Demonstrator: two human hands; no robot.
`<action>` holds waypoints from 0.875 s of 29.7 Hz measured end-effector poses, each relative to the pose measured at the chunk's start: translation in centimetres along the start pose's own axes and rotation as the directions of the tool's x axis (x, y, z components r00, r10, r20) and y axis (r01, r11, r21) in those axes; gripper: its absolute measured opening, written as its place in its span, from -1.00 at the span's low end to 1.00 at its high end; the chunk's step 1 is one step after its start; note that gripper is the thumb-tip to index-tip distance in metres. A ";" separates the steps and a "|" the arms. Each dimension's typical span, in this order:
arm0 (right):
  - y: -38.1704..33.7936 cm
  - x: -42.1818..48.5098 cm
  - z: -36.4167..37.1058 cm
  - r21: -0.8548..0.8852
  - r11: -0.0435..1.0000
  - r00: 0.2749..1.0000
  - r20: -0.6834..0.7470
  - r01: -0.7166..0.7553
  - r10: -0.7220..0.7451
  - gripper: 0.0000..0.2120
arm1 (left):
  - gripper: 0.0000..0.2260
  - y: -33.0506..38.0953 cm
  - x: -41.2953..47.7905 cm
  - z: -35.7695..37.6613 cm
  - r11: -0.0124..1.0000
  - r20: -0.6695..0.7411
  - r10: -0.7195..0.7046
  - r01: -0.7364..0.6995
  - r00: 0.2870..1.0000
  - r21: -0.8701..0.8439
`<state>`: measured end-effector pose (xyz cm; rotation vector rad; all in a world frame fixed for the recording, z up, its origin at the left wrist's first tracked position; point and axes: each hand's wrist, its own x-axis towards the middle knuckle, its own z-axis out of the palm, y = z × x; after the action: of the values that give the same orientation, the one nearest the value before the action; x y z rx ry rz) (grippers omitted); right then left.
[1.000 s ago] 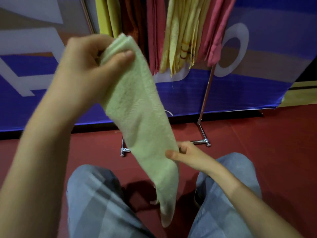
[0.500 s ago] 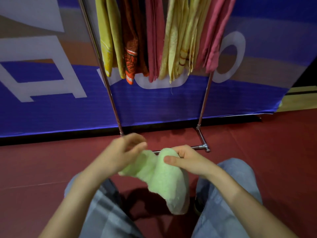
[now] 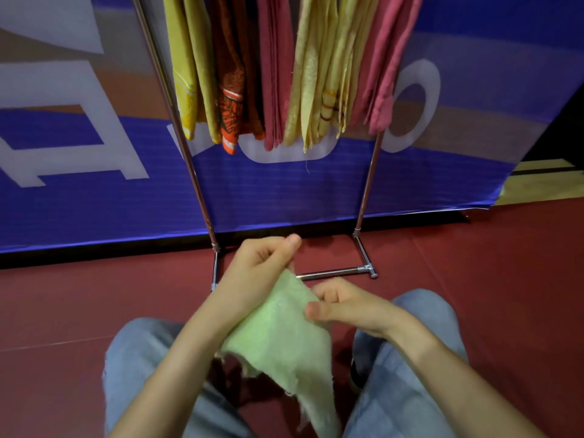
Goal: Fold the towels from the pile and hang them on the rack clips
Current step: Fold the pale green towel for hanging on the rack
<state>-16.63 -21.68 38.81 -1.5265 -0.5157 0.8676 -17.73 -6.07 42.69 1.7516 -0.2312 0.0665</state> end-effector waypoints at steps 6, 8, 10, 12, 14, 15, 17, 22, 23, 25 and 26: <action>4.7 -1.1 -0.1 0.004 0.993 0.992 -0.020 -0.122 0.122 -0.69 | -0.68 0.9 0.3 -4.2 0.997 -0.169 0.072 -0.066 0.983 0.036; 5.0 -1.4 -0.4 0.014 0.995 0.993 -0.051 -0.101 0.102 -0.56 | -0.69 0.3 0.3 -5.9 0.994 -0.186 0.031 -0.010 0.982 0.110; 4.3 -1.4 -0.8 0.050 0.998 0.997 -0.058 -0.045 0.048 -0.55 | -0.72 -1.3 0.0 -7.1 0.969 -0.147 -0.062 0.095 0.987 0.228; 2.3 -1.5 -0.7 0.142 0.989 0.997 -0.074 0.040 -0.030 -0.54 | -0.80 -3.3 -0.4 -7.1 0.912 -0.052 -0.195 0.201 0.979 0.358; 0.8 -1.0 -0.9 0.177 0.977 0.990 -0.093 0.118 -0.103 -0.52 | -0.79 -4.4 -0.8 -5.7 0.899 0.126 -0.374 0.326 0.919 0.294; 0.2 -0.7 -1.1 0.172 0.976 0.988 -0.105 0.132 -0.115 -0.59 | -0.72 -4.8 -1.0 -4.6 0.901 0.226 -0.416 0.367 0.881 0.231; -0.9 -0.3 -0.9 0.135 0.984 0.988 -0.114 0.115 -0.100 -0.80 | -0.60 -4.5 -0.9 -1.9 0.922 0.329 -0.386 0.371 0.862 0.111; -1.5 -0.3 -1.9 0.075 0.993 0.973 -0.217 0.093 -0.075 -0.76 | -0.61 -2.1 0.3 1.5 0.938 0.241 -0.314 0.339 0.918 -0.069; -1.7 -0.5 -2.3 0.086 0.991 0.968 -0.236 0.105 -0.082 -0.81 | -0.61 -1.7 0.5 1.7 0.941 0.231 -0.308 0.332 0.923 -0.071; -2.3 -1.0 -2.7 0.095 0.988 0.961 -0.260 0.120 -0.091 -0.82 | -0.57 -1.1 0.9 1.9 0.940 0.208 -0.322 0.338 0.924 -0.050; -2.7 -1.4 -2.7 0.101 0.986 0.958 -0.269 0.130 -0.099 -0.83 | -0.51 -0.4 1.0 2.0 0.939 0.218 -0.330 0.342 0.919 -0.023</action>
<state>-14.92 -24.03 41.67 -1.4613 -0.3483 0.5838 -16.86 -8.03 42.08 1.7144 -0.0812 -0.3756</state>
